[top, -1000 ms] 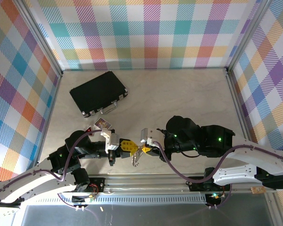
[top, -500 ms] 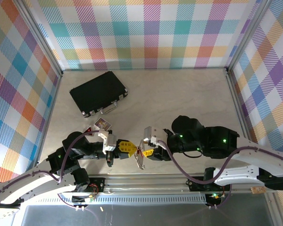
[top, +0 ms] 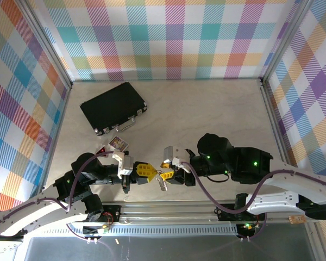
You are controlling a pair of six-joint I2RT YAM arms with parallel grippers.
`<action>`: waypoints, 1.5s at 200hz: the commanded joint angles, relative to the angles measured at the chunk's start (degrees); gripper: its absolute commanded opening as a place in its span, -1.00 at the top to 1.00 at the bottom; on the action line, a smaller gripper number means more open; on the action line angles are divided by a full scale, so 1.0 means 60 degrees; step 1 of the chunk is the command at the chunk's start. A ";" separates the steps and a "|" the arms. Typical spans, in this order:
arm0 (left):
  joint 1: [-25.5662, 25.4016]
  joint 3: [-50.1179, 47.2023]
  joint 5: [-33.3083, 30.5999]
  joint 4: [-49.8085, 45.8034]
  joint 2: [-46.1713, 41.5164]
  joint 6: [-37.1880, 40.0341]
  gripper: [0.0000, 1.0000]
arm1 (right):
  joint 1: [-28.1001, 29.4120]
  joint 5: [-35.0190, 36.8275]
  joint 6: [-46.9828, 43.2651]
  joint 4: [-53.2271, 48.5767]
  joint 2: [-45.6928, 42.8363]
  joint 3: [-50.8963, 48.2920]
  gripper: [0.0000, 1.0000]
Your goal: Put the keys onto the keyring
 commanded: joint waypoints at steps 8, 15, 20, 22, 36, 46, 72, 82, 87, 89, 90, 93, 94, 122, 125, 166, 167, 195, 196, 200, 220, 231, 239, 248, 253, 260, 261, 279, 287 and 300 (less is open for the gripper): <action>-0.0023 -0.0041 0.0247 0.0698 -0.0155 -0.0186 1.00 | 0.0040 -0.0217 0.0124 0.0400 0.0053 -0.0106 0.48; -0.0024 -0.0049 0.0259 0.0698 -0.0168 -0.0187 1.00 | 0.0040 -0.0228 0.0128 0.0399 0.0054 -0.0113 0.50; -0.0023 -0.0059 0.0274 0.0709 -0.0174 -0.0211 1.00 | 0.0050 -0.0242 0.0128 0.0412 0.0057 -0.0131 0.51; -0.0023 -0.0057 0.0274 0.0712 -0.0179 -0.0214 1.00 | 0.0050 -0.0236 0.0128 0.0429 0.0054 -0.0134 0.51; -0.0023 -0.0079 0.0304 0.0727 -0.0190 -0.0222 1.00 | 0.0035 -0.0243 0.0128 0.0437 0.0071 -0.0149 0.58; -0.0025 -0.0090 0.0304 0.0744 -0.0204 -0.0238 1.00 | 0.0035 -0.0258 0.0128 0.0394 0.0121 -0.0110 0.66; -0.0026 -0.0115 0.0293 0.0743 -0.0233 -0.0262 1.00 | 0.0027 -0.0273 0.0099 0.0294 0.0238 -0.0049 0.89; -0.0024 -0.0116 0.0249 0.0717 -0.0248 -0.0252 1.00 | 0.0035 -0.0267 0.0062 0.0260 0.0244 -0.0031 0.98; -0.0023 -0.0129 0.0211 0.0692 -0.0285 -0.0241 1.00 | 0.0035 -0.0246 0.0055 0.0222 0.0238 -0.0018 1.00; -0.0023 -0.0129 0.0196 0.0678 -0.0283 -0.0232 1.00 | 0.0035 -0.0237 0.0048 0.0225 0.0239 -0.0018 1.00; -0.0023 -0.0129 0.0191 0.0674 -0.0288 -0.0223 1.00 | 0.0035 -0.0233 0.0044 0.0220 0.0234 -0.0018 1.00; -0.0023 -0.0137 0.0180 0.0659 -0.0305 -0.0201 1.00 | 0.0034 -0.0222 0.0041 0.0211 0.0224 -0.0018 1.00; -0.0023 -0.0140 0.0168 0.0649 -0.0306 -0.0193 1.00 | 0.0035 -0.0218 0.0033 0.0213 0.0227 -0.0010 1.00; -0.0023 0.0124 -0.0340 -0.0198 -0.0384 0.0175 0.94 | 0.0035 0.0032 -0.0115 -0.0080 0.0190 0.0107 1.00; -0.0023 0.0188 -0.0409 -0.0386 -0.0381 0.0253 0.86 | 0.0023 0.0067 -0.0153 -0.0166 0.0219 0.0164 1.00; -0.0023 0.1233 -0.1414 -0.2655 -0.0088 0.1287 0.35 | 0.0035 0.0751 -0.0629 -0.1675 0.0772 0.1197 1.00; -0.0023 0.1262 -0.1412 -0.2663 -0.0066 0.1313 0.35 | 0.0028 0.0774 -0.0639 -0.1711 0.0786 0.1220 1.00; -0.0023 0.1728 -0.1354 -0.3586 0.0235 0.1536 0.26 | 0.0028 0.0845 -0.0818 -0.2223 0.1097 0.1653 1.00; -0.0023 0.1730 -0.1353 -0.3590 0.0249 0.1540 0.26 | 0.0032 0.0835 -0.0821 -0.2234 0.1110 0.1667 1.00; -0.0023 0.1770 -0.1339 -0.3618 0.0288 0.1543 0.26 | 0.0032 0.0815 -0.0845 -0.2288 0.1154 0.1726 1.00; -0.0021 0.1849 -0.1306 -0.3562 0.0479 0.1566 0.25 | 0.0033 0.0797 -0.0952 -0.2540 0.1434 0.1990 1.00; -0.0023 0.1857 -0.1322 -0.3425 0.0529 0.1574 0.25 | 0.0024 0.0761 -0.0985 -0.2649 0.1556 0.2122 1.00; -0.0023 0.1852 -0.1286 -0.3321 0.0591 0.1563 0.24 | 0.0014 0.0724 -0.0988 -0.2731 0.1642 0.2224 1.00; -0.0025 0.1848 -0.1230 -0.3231 0.0679 0.1573 0.24 | 0.0009 0.0718 -0.0957 -0.2864 0.1759 0.2362 1.00; -0.0023 0.1876 -0.1192 -0.3193 0.0759 0.1573 0.24 | 0.0002 0.0698 -0.0956 -0.2963 0.1833 0.2450 1.00; -0.0030 0.1889 -0.1163 -0.3180 0.0861 0.1580 0.24 | 0.0006 0.0669 -0.0956 -0.3068 0.1917 0.2553 1.00; -0.0026 0.1891 -0.1162 -0.3182 0.0885 0.1583 0.24 | 0.0006 0.0667 -0.0956 -0.3082 0.1923 0.2564 1.00; -0.0023 0.1884 -0.1175 -0.3126 0.1081 0.1601 0.26 | -0.0009 0.0593 -0.0969 -0.3211 0.2073 0.2719 1.00; -0.0025 0.1890 -0.1168 -0.3075 0.1149 0.1593 0.32 | -0.0023 0.0562 -0.0985 -0.3249 0.2109 0.2751 1.00; -0.0023 0.1894 -0.1133 -0.3032 0.1230 0.1597 0.52 | -0.0030 0.0534 -0.0998 -0.3264 0.2119 0.2766 1.00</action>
